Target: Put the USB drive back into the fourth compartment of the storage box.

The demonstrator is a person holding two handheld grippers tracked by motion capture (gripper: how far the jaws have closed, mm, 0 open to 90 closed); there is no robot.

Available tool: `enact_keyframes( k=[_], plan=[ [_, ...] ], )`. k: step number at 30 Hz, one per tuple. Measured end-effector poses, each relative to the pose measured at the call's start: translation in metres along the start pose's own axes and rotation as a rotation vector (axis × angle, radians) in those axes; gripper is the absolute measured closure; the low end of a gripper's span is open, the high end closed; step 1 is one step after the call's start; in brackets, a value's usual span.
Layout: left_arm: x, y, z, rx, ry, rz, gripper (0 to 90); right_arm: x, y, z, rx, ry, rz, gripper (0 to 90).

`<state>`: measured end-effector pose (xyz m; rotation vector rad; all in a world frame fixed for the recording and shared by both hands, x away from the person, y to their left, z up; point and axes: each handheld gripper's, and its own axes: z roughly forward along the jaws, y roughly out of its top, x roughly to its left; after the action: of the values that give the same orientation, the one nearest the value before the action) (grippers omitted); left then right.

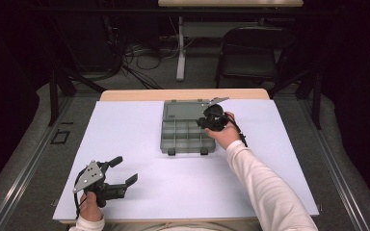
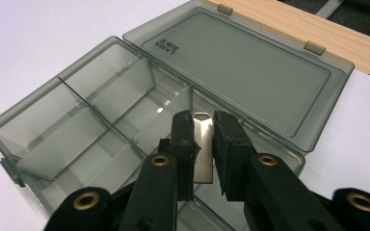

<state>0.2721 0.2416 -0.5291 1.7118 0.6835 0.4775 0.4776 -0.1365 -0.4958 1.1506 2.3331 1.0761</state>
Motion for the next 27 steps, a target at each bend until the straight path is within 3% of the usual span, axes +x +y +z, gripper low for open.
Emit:
enact_keyframes(
  k=[27],
  plan=[
    [0.001, 0.0, 0.0, 0.006, 0.001, -0.004, 15.5, -0.014, -0.01, 0.009, 0.051, -0.039, 0.015, 79.3]
  ],
)
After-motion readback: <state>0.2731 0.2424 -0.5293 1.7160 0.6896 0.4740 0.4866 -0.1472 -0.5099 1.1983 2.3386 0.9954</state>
